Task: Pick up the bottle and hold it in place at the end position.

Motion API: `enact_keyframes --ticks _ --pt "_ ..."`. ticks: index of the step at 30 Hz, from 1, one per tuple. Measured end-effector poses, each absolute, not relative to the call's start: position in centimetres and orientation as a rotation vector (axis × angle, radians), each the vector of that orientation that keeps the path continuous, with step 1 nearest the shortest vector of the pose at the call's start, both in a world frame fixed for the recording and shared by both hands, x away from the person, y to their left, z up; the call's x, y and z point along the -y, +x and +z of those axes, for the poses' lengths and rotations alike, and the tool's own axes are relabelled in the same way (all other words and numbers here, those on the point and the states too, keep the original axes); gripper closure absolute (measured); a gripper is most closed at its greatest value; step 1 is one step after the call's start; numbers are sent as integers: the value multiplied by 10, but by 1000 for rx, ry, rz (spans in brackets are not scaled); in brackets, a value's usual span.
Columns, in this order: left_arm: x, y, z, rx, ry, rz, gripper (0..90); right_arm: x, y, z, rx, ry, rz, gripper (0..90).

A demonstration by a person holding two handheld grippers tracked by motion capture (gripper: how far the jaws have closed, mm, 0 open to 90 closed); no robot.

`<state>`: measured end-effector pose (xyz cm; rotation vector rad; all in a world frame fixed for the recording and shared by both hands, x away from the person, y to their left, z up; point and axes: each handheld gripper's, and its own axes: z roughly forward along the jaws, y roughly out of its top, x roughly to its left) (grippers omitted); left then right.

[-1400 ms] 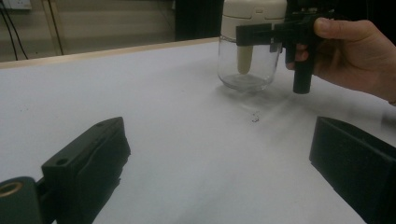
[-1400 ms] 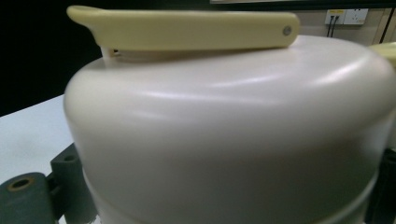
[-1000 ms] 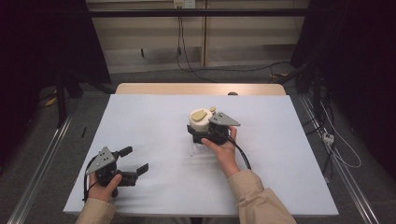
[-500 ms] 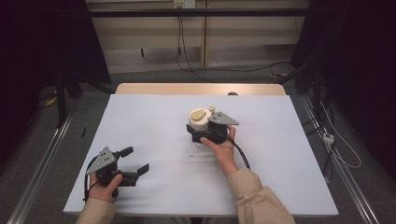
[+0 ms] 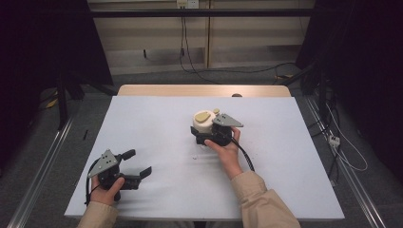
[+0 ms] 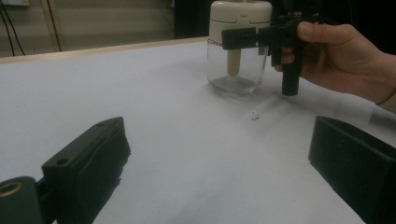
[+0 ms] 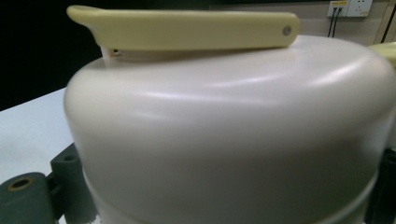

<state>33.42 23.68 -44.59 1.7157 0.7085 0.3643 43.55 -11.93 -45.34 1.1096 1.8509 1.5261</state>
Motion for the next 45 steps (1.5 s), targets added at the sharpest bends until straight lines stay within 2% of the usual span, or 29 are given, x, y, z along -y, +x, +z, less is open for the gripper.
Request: enact_keyframes --ticks 45 --pt "-235 333 -446 -702 1725 366 41 119 433 -458 -1905 1086 1505 63"
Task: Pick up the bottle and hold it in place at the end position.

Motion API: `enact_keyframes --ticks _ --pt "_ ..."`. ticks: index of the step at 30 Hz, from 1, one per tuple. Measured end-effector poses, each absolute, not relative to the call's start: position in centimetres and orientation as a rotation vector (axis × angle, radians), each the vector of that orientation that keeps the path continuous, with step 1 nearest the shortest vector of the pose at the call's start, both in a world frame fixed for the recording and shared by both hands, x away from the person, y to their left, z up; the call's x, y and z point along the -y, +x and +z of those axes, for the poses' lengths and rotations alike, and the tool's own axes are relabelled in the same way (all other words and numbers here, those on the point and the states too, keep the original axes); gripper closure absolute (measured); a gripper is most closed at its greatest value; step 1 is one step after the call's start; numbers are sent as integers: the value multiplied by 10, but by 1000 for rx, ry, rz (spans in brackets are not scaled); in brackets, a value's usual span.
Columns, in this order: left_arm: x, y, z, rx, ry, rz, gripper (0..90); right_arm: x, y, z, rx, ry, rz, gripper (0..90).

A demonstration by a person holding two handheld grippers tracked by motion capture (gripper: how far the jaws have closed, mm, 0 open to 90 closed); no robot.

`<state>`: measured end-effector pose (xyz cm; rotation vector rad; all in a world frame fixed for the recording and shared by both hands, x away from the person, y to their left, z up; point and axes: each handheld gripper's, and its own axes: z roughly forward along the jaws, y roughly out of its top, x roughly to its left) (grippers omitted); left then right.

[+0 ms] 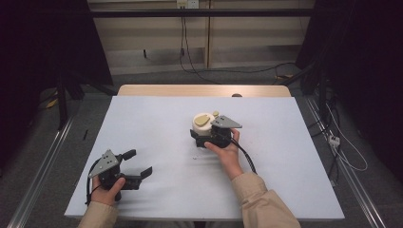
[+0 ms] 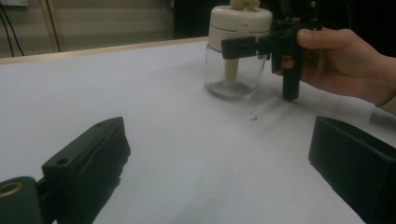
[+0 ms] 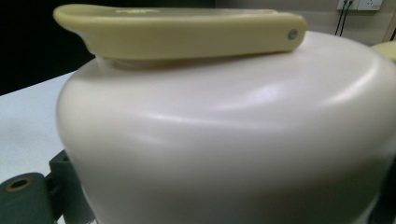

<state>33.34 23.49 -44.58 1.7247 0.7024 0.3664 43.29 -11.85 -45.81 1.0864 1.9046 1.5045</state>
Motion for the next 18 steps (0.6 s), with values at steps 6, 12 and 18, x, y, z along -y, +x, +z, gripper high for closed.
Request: enact_keyframes --ticks 6,12,18 --pt "-235 333 -446 -706 1718 366 41 121 431 -459 -1916 1101 1494 61" --pt "-232 336 -447 -706 1719 362 41 122 430 -458 -1926 1097 1486 61" --pt "-230 336 -447 -702 1722 362 41 122 430 -458 -1930 1100 1484 61"
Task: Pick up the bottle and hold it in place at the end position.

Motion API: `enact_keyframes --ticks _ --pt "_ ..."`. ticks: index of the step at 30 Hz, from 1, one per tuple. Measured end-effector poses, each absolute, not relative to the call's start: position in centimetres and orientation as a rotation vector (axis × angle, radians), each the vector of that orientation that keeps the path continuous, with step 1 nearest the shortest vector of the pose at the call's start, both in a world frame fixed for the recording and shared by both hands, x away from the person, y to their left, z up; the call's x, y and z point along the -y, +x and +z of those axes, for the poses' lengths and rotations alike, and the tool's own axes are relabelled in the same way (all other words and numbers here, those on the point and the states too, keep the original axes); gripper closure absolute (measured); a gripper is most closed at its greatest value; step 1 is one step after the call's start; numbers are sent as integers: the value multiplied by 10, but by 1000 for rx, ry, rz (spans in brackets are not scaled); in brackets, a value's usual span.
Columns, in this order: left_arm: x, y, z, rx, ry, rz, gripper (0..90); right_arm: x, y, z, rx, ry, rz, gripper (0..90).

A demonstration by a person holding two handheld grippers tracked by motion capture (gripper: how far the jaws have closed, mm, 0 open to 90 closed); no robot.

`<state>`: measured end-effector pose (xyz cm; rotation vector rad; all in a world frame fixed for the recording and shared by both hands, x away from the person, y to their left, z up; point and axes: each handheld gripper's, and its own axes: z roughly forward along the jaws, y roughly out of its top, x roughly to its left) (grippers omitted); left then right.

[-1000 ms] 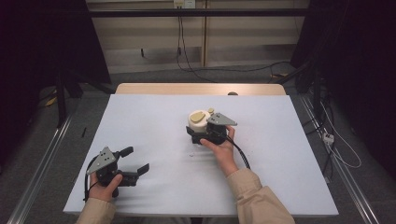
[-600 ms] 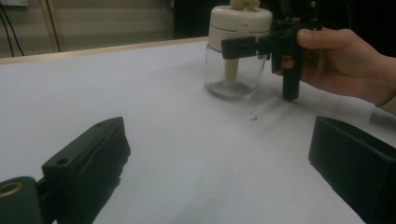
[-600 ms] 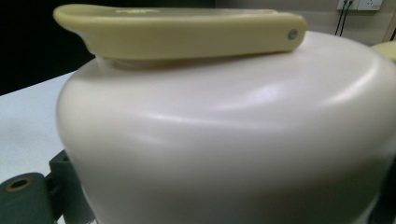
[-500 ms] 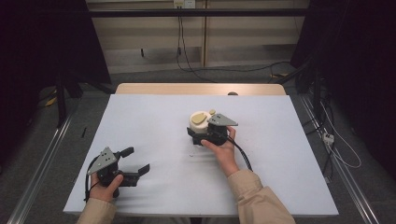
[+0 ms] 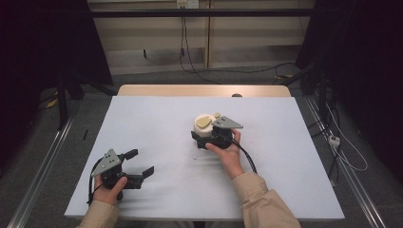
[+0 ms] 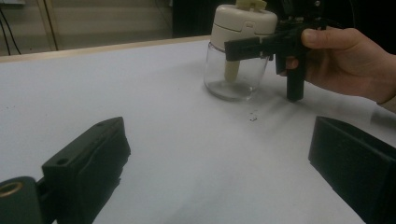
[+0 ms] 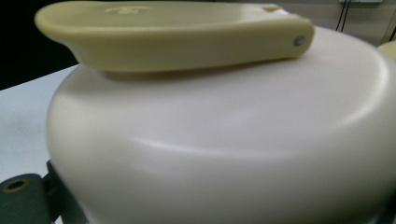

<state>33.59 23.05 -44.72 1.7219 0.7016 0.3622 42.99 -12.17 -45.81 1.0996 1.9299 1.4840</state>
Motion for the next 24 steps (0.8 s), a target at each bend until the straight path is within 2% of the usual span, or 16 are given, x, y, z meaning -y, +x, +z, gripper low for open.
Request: enact_keyframes --ticks 24 --pt "-212 340 -432 -679 1694 308 32 121 430 -458 -1931 1100 1485 61"
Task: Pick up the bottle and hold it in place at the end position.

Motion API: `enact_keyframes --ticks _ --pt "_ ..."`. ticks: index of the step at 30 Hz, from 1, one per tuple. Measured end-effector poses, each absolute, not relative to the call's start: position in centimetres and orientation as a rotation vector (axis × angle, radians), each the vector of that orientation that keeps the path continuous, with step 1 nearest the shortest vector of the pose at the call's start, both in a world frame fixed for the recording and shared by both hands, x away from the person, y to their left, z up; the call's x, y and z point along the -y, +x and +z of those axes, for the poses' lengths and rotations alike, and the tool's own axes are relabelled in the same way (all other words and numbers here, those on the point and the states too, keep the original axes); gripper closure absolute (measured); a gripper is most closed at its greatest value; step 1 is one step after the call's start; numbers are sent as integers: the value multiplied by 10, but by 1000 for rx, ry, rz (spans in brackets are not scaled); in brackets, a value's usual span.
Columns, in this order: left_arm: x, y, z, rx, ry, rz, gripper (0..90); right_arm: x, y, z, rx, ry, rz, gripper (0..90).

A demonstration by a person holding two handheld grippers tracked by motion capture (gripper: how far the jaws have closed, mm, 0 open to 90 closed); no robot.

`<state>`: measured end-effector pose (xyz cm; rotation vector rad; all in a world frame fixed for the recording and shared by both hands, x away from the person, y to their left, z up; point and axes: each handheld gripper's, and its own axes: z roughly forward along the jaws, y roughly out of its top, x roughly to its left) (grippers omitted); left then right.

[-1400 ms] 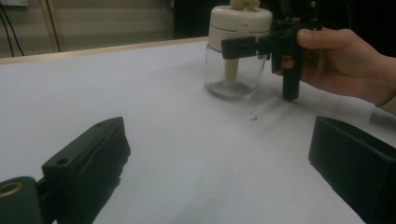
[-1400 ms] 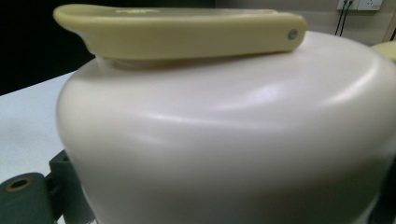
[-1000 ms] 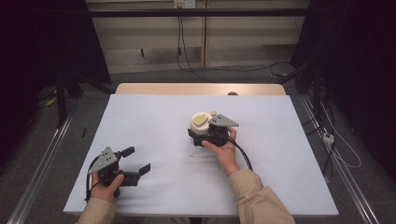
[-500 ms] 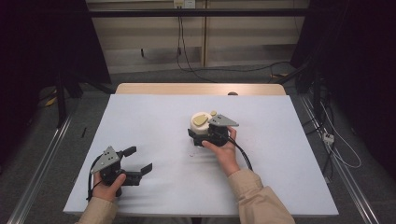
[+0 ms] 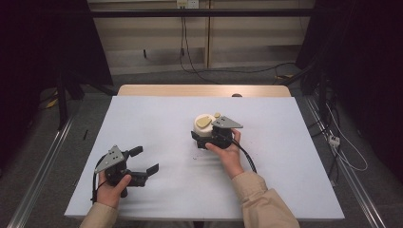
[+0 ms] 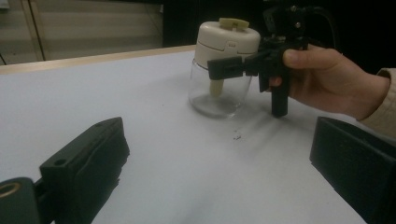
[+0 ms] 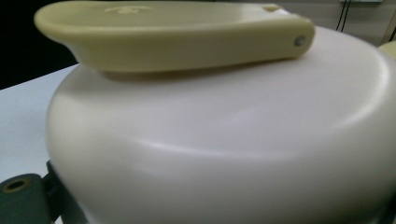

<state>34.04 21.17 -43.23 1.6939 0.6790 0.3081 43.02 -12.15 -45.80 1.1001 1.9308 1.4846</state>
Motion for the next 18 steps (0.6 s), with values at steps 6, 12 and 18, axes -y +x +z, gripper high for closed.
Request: enact_keyframes --ticks 6,12,18 --pt "-198 345 -429 -671 1701 289 34 121 430 -458 -1930 1101 1483 61" --pt "-189 349 -427 -678 1726 272 34 121 430 -458 -1930 1102 1482 61" --pt "-183 352 -425 -684 1736 263 35 121 430 -458 -1931 1103 1479 61"
